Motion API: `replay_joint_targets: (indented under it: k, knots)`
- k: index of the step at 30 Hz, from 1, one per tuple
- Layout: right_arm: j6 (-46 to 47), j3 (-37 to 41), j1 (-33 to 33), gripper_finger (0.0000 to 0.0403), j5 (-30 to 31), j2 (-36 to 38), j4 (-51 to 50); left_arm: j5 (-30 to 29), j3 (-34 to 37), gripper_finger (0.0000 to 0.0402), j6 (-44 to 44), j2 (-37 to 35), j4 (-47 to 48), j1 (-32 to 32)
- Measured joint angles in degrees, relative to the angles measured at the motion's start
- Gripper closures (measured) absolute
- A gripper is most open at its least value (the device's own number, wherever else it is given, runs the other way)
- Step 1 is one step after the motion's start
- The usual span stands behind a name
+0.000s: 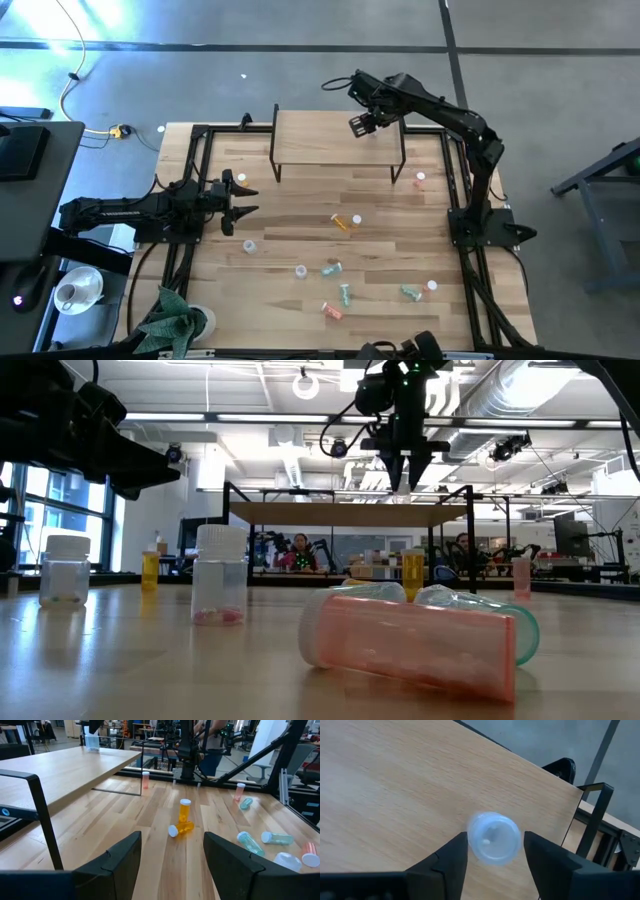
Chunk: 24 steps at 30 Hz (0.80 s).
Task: Pick and place medicine bottles onto shelf by color
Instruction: Put the transparent pill bottle on the shelf, then put the orange pill bottle on the shelf
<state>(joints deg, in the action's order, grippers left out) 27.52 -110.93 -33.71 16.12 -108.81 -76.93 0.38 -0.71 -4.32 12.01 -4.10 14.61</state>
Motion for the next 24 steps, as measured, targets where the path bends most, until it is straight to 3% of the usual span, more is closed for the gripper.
replay_joint_targets:
  k: [7,14,20,24]
  knots:
    - [-0.76,-0.07,0.0,0.0211,-0.24,0.31,-0.18,0.0,0.0,0.0198,0.0,-0.02,0.0,0.0]
    - [-0.46,-7.32,0.88,0.021,-0.23,0.55,-6.06,0.0,0.0,0.0198,0.0,0.0,0.0,-0.02]
    - [-3.3,-14.91,5.68,0.021,1.49,0.61,-12.44,0.0,0.0,0.0198,0.0,0.0,0.03,-0.02]
    - [-6.42,-15.51,10.31,0.021,5.35,1.38,-13.09,0.0,0.0,0.0198,0.0,-0.02,0.88,0.0]
